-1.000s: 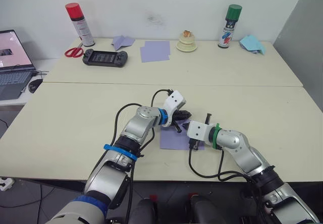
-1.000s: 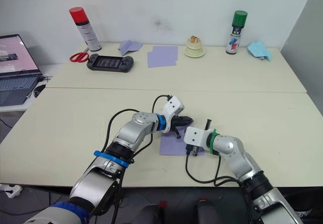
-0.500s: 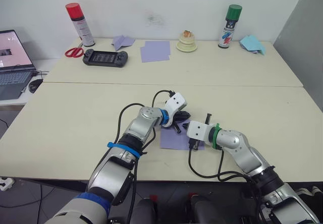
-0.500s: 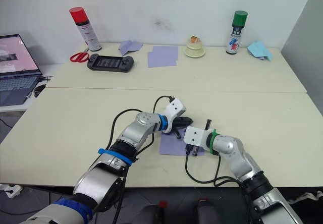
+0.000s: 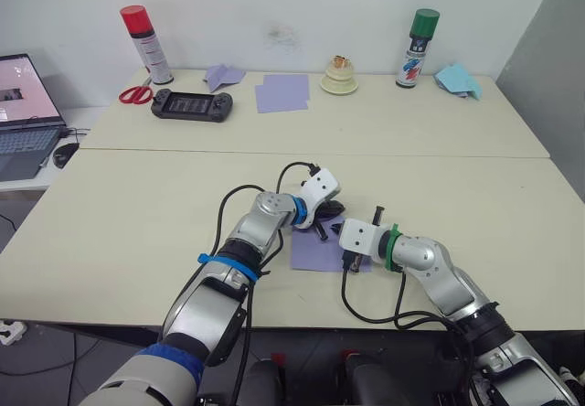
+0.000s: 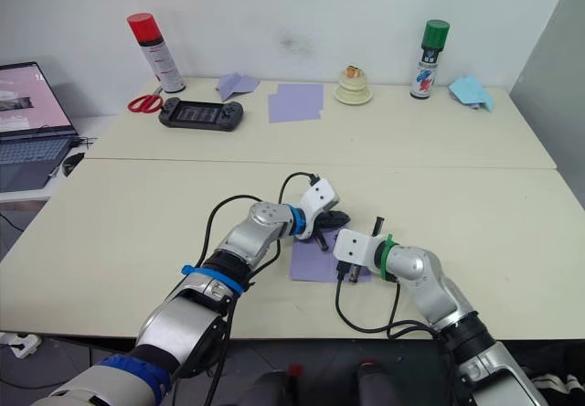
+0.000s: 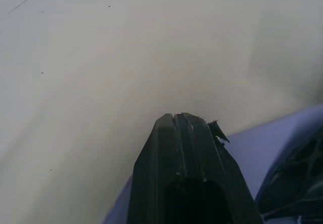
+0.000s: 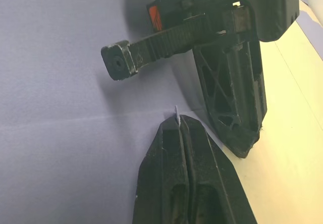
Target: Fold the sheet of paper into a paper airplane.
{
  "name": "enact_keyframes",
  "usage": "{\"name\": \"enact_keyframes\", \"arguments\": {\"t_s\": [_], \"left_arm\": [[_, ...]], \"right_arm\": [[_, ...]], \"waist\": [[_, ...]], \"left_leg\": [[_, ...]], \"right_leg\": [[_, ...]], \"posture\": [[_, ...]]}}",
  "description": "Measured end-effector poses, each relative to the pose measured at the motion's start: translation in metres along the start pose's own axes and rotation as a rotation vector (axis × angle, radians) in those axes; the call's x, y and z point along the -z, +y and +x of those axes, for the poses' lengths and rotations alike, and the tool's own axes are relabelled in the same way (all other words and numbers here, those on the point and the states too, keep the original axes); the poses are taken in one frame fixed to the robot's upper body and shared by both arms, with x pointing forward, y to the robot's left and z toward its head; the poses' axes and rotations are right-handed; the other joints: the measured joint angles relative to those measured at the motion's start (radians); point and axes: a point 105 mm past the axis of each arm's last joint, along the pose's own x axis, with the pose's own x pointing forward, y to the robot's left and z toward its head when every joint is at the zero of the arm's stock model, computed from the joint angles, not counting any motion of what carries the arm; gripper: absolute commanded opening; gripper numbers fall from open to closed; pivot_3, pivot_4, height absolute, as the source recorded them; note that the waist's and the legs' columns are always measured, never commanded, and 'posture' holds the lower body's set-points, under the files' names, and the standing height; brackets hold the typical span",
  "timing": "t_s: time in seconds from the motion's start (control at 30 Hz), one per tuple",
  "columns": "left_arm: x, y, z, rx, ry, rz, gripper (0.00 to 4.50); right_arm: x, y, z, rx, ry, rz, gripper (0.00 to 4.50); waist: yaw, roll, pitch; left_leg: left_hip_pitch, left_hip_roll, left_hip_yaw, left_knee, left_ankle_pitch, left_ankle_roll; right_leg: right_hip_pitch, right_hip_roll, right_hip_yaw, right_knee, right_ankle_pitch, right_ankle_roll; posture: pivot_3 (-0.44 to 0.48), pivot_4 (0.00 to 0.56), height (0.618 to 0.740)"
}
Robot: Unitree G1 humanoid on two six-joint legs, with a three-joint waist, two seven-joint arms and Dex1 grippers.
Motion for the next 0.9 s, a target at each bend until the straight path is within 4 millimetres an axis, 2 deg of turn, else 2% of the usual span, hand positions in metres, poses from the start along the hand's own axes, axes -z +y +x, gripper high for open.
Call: {"name": "enact_keyframes", "arguments": {"t_s": [0.1,0.17,0.37,0.67,0.83,0.9], "left_arm": [[0.001,0.001,0.001,-0.009,-0.002,0.015,0.00],[0.002,0.001,0.001,-0.010,-0.007,0.023,0.00],[0.002,0.001,0.001,-0.011,-0.006,0.024,0.00],[0.002,0.001,0.002,-0.009,-0.006,0.041,0.00],[0.003,0.000,0.002,-0.006,-0.001,0.074,0.00],[0.004,0.001,0.002,-0.006,-0.001,0.076,0.00]], "right_arm": [[0.000,0.000,0.001,0.001,0.002,0.013,0.02],[-0.001,0.000,0.001,0.003,0.002,0.035,0.38],[-0.007,0.000,-0.003,-0.019,-0.017,0.124,2.20],[-0.026,0.021,-0.005,-0.162,-0.093,0.437,2.20],[-0.030,0.002,-0.022,-0.146,-0.156,0.536,2.20],[-0.032,-0.006,-0.026,-0.134,-0.184,0.579,1.82]], "waist": [[0.000,0.000,0.000],[0.000,0.000,0.000],[-0.001,0.000,-0.001],[0.000,0.000,-0.001],[0.000,0.000,-0.001],[0.000,0.000,-0.001]], "left_leg": [[0.000,0.000,0.000,0.000,0.000,0.000],[0.001,0.000,0.000,0.000,0.000,0.000],[0.001,0.000,0.000,0.000,0.000,0.000],[0.000,0.000,0.000,0.001,0.000,0.000],[0.000,0.000,0.000,0.000,0.000,0.000],[0.000,0.000,-0.001,0.000,0.000,0.000]], "right_leg": [[0.000,0.000,0.000,0.000,0.000,0.000],[0.000,0.000,0.000,0.000,0.000,0.000],[0.001,0.000,0.000,0.000,0.000,0.000],[0.000,0.000,0.000,0.000,0.000,0.000],[0.000,0.000,0.000,0.000,0.000,0.000],[0.000,0.000,-0.001,0.000,0.000,0.000]], "posture": [[0.000,0.150,0.740],[0.000,0.150,0.740],[0.000,0.150,0.740],[0.000,0.150,0.740],[0.000,0.150,0.740],[0.000,0.150,0.740]]}}
